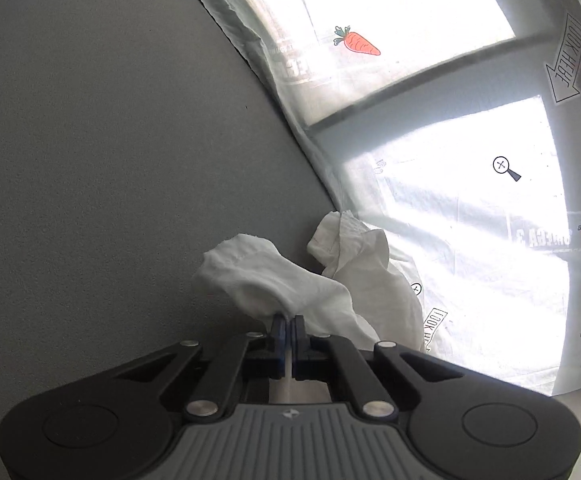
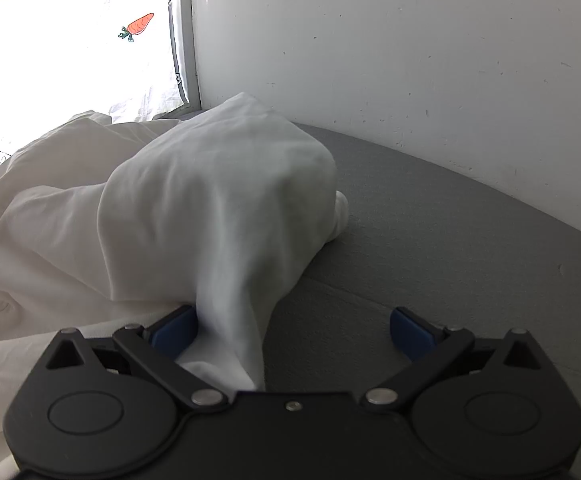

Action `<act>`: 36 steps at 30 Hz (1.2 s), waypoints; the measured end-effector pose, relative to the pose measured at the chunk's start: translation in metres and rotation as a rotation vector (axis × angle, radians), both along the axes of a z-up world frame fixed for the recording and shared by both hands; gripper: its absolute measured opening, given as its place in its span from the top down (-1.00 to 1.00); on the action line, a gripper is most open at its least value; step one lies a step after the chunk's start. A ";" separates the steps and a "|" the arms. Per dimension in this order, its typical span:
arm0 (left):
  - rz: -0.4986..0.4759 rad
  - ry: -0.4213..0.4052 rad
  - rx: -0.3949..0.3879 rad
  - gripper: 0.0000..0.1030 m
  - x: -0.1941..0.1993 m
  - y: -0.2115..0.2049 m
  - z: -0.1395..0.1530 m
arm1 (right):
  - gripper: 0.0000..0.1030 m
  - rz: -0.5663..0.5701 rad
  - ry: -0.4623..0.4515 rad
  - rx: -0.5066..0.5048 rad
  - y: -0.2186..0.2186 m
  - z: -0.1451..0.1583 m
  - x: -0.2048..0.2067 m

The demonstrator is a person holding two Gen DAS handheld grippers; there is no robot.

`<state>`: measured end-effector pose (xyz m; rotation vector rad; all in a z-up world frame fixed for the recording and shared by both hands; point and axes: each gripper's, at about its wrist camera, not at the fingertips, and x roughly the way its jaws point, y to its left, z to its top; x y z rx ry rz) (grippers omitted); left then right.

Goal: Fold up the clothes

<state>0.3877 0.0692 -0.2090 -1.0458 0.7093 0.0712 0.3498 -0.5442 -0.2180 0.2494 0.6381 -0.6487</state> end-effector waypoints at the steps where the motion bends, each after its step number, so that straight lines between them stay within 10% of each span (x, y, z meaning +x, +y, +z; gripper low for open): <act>1: 0.012 -0.014 0.011 0.98 -0.006 0.002 0.009 | -1.00 0.000 0.000 0.000 0.000 0.000 0.000; 24: 0.104 -0.315 0.190 1.00 -0.149 -0.035 0.188 | -1.00 0.018 -0.020 0.015 -0.008 -0.005 0.016; 30: -0.025 -0.423 0.375 1.00 -0.120 -0.079 0.232 | -1.00 0.023 -0.016 0.012 -0.008 -0.006 0.017; 36: -0.087 -0.218 0.667 0.87 -0.010 -0.091 0.165 | -1.00 0.023 -0.015 0.011 -0.008 -0.005 0.016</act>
